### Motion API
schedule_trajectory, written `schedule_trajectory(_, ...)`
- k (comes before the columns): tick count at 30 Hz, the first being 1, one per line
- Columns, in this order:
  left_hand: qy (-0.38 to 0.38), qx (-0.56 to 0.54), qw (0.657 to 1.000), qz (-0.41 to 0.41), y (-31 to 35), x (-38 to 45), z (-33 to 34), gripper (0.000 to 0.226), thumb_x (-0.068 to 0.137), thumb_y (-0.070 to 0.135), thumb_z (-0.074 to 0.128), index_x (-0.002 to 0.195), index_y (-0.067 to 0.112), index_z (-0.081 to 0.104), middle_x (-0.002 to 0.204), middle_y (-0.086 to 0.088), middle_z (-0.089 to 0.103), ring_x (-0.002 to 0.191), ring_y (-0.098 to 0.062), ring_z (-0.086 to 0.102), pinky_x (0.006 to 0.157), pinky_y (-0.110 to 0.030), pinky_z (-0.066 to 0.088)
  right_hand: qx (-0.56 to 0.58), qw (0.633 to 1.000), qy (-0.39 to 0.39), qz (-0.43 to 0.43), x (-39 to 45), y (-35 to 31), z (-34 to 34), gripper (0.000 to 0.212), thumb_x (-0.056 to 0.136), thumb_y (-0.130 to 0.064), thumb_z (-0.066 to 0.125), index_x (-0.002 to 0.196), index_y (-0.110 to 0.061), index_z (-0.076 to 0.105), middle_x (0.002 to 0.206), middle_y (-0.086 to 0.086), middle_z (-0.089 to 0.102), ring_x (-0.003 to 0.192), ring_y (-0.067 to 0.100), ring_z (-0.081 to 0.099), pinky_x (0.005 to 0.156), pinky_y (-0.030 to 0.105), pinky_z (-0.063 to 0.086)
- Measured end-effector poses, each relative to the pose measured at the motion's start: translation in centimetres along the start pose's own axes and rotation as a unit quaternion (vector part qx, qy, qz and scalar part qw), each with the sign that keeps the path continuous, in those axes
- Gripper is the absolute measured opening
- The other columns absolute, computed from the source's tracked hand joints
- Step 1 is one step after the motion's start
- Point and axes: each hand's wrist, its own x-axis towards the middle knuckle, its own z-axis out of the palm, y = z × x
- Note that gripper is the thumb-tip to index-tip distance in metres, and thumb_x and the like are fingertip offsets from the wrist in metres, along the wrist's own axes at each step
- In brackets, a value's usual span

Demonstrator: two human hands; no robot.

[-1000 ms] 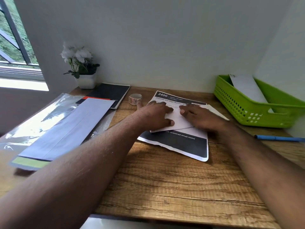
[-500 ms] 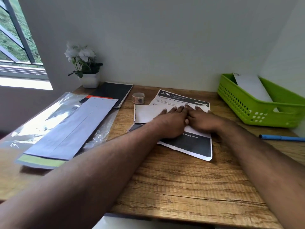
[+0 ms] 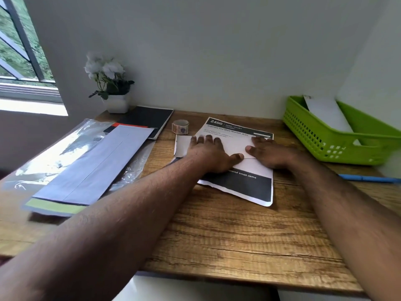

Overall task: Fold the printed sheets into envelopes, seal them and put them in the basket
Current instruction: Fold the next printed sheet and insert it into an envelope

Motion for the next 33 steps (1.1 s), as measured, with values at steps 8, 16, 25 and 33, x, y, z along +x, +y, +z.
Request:
schedule_trajectory(8, 0.16, 0.056, 0.984, -0.06, -3.4, -1.6, -2.3, 0.098, 0.087, 0.078, 0.017, 0.154, 0.007, 0.008, 0.161, -0.019, 0.004, 0.15, -0.032, -0.003, 0.112, -0.053, -0.019, -0.002, 0.998, 0.016, 0.055, -0.8, -0.1, 0.1, 0.083, 0.088, -0.073, 0.01, 0.152, -0.023, -0.002, 0.161, -0.005, -0.006, 0.149, 0.022, -0.003, 0.114, 0.06, -0.004)
schedule_trajectory(16, -0.008, -0.032, 0.995, -0.094, -4.1, -0.3, -1.3, 0.099, 0.087, 0.077, 0.027, 0.155, 0.012, -0.002, 0.162, -0.018, 0.006, 0.149, -0.038, 0.002, 0.12, -0.052, -0.005, 0.005, 0.998, 0.017, 0.055, -0.8, -0.2, 0.2, 0.084, 0.087, -0.074, 0.009, 0.152, -0.022, -0.003, 0.161, -0.005, -0.006, 0.148, 0.023, -0.004, 0.115, 0.061, -0.002)
schedule_trajectory(25, -0.019, 0.018, 1.0, 0.004, -4.7, -0.9, -2.9, 0.079, 0.087, 0.07, 0.044, 0.14, 0.011, 0.043, 0.133, -0.01, 0.056, 0.115, -0.025, 0.054, 0.094, -0.038, 0.045, 0.017, 0.999, 0.026, 0.012, -2.2, -0.6, -0.5, 0.112, 0.066, -0.089, 0.014, 0.152, -0.019, 0.003, 0.161, -0.003, -0.001, 0.149, 0.021, -0.003, 0.116, 0.058, 0.003)
schedule_trajectory(33, 0.022, -0.031, 0.998, 0.047, -5.1, -0.6, -3.2, 0.065, 0.094, 0.058, 0.044, 0.143, 0.016, 0.04, 0.14, -0.01, 0.053, 0.123, -0.028, 0.051, 0.103, -0.041, 0.043, 0.084, 0.992, 0.04, -0.09, -3.1, -0.1, -1.4, 0.087, 0.077, -0.071, 0.05, 0.149, -0.028, 0.028, 0.158, -0.004, 0.021, 0.145, 0.015, 0.022, 0.117, 0.029, 0.017)
